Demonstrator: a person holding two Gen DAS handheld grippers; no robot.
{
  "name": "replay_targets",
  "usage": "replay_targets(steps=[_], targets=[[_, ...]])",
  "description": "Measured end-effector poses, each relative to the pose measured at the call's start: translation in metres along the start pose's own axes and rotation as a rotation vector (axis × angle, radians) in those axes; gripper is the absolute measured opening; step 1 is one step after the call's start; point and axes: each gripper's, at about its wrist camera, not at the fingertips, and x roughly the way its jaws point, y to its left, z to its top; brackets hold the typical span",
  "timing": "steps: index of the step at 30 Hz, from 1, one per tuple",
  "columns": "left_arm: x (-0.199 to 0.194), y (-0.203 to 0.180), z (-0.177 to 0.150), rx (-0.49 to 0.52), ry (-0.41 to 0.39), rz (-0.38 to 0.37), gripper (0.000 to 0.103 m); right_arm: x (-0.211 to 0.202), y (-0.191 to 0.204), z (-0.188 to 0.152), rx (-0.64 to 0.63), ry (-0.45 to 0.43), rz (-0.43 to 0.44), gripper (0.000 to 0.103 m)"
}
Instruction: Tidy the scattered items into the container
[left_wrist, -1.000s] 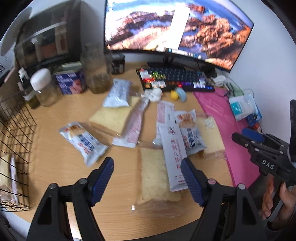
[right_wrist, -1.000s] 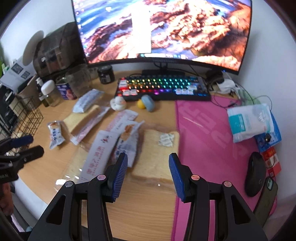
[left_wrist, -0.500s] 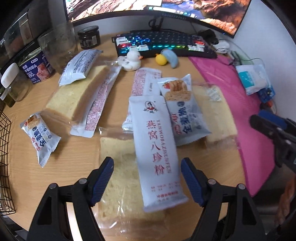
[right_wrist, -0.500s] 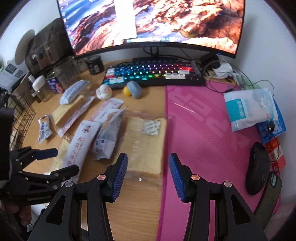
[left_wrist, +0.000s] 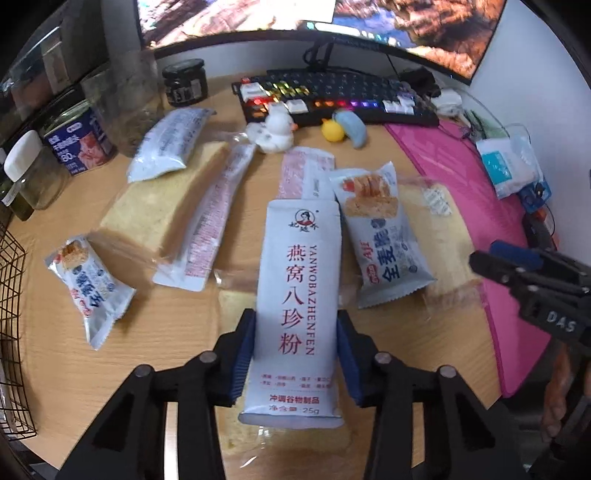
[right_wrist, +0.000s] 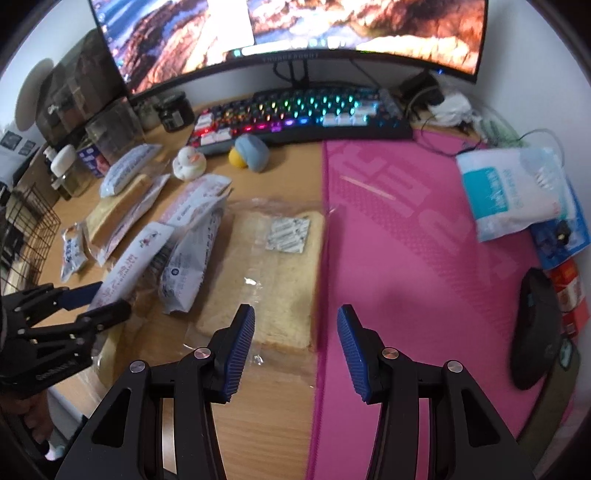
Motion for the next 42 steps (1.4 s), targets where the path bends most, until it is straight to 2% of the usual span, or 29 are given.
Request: replay_targets(steps=[11,15,21,23,24,34,42], targets=[[-0.033,0.029,0.004,-0.027,-0.064,0.006,0.048,0.026,0.058,0.023,-0.063,-0.006,0.152,0.047],[-0.041,0.043,0.005,-0.037,-0.075,0.014,0.048,0.045,0.072,0.03,-0.063,0.022,0.162,0.047],[-0.044,0.055,0.006,-0.053,-0.081,0.002,0.048,0.058,0.084,0.034,-0.098,0.038,0.126,0.047],[-0.045,0.057,0.007,-0.055,-0.083,-0.001,0.048,0.06,0.087,0.034,-0.113,0.04,0.127,0.043],[-0.046,0.058,0.007,-0.056,-0.086,0.0,0.048,0.06,0.087,0.034,-0.114,0.041,0.125,0.035],[-0.077,0.073,0.008,-0.082,-0.153,0.01,0.048,0.018,0.095,0.036,-0.131,-0.031,0.098,0.034],[-0.131,0.109,-0.001,-0.135,-0.256,0.061,0.048,-0.026,0.14,0.048,-0.196,-0.123,0.13,0.034]])
